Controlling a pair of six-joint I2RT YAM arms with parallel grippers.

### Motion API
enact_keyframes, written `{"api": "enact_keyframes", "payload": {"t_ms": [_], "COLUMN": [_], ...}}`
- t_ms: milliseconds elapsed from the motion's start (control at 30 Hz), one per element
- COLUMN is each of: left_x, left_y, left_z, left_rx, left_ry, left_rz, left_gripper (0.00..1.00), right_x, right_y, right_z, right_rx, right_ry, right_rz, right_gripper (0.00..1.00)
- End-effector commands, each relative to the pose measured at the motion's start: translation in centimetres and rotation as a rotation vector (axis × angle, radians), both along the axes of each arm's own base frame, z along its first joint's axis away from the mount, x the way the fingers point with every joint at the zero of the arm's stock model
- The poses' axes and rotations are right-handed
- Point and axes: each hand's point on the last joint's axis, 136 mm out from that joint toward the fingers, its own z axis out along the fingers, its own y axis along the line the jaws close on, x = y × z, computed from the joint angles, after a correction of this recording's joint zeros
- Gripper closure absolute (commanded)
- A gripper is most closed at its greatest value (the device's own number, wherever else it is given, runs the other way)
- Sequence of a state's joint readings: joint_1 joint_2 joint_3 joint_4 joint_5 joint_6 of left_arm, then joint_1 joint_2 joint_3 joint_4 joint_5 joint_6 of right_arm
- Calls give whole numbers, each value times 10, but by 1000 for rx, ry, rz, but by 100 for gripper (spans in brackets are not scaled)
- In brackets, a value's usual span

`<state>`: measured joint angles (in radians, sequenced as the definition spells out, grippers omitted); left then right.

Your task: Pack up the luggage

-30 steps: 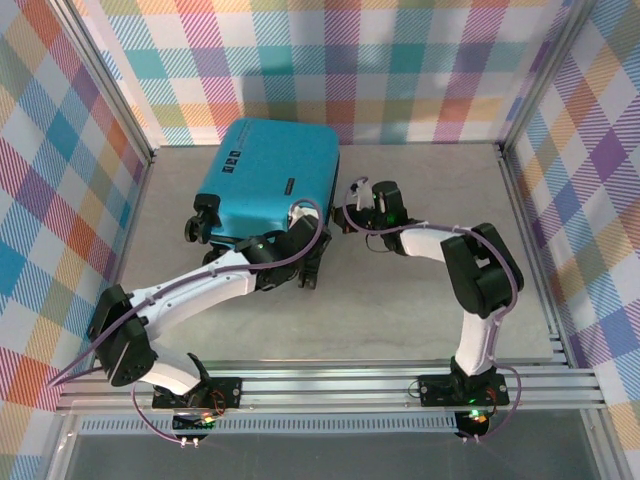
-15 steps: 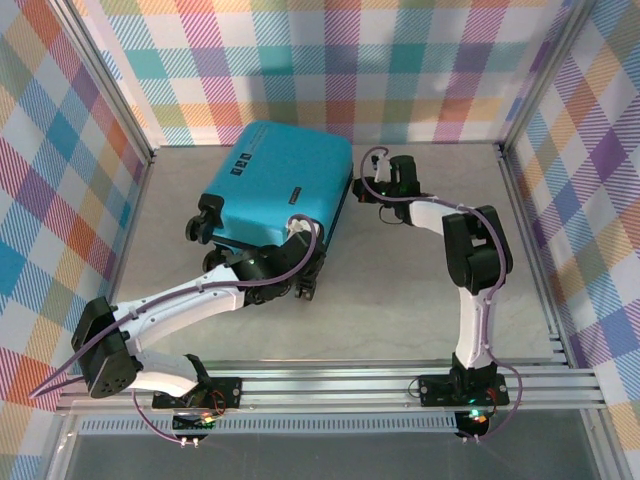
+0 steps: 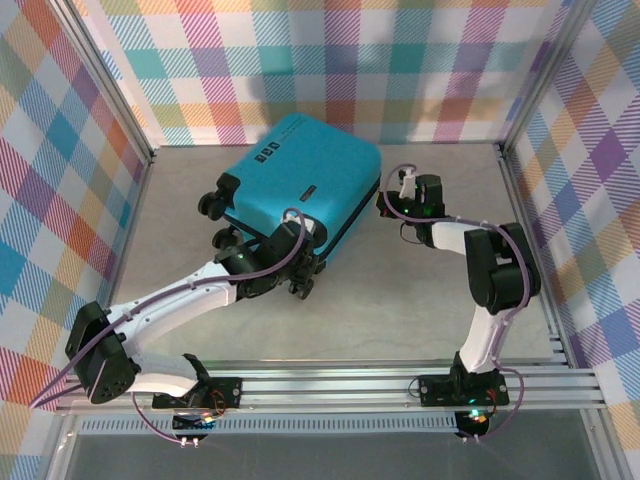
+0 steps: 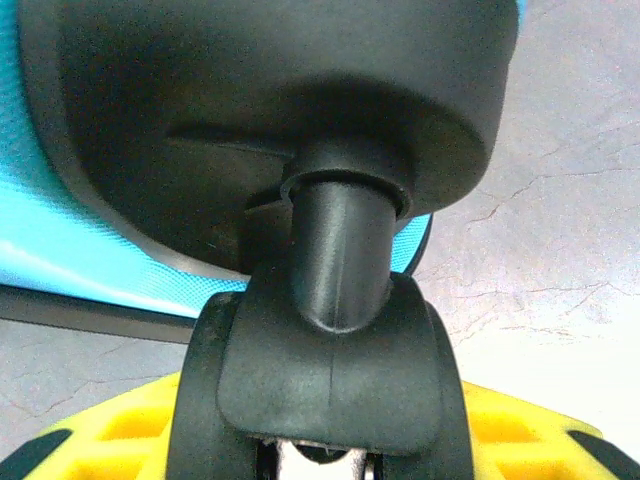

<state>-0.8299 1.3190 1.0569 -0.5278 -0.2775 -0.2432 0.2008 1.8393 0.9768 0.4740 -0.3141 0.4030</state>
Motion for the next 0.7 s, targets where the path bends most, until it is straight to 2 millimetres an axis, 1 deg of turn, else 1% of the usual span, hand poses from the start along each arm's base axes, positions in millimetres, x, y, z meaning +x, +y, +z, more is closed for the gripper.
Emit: {"api": "enact_keyframes", "payload": {"t_ms": [0,133,200,300,433,533,667], "left_x": [39,45,49,58,69,78,96], "left_y": [79,90,94,101,109,120,136], "left_z": [-19,-22,-21,-17,-14,-10,-7], "left_rx": [77,71,77,72,63,71,81], "left_ry": [-34,-26,-31,-42,-46,-50,-44], "left_rz": [362,383,394,415,442,478,519], "left_gripper": [100,100,100,100,100,100,94], "right_x": [-13,-30,-43,-63,-86,-102,-120], "right_y": [-22,-31,-30,-16,-5,6,24], "right_z": [18,18,21,16,9,7,8], "right_rx": [-8,-35,-15,-12,-21,-32,-43], "right_ry": [-34,-29,-25,-14,-8,-11,-24], "right_rz": [-59,-91,-81,-37,-3,26,77], "right_gripper": [100,100,100,100,100,100,100]}}
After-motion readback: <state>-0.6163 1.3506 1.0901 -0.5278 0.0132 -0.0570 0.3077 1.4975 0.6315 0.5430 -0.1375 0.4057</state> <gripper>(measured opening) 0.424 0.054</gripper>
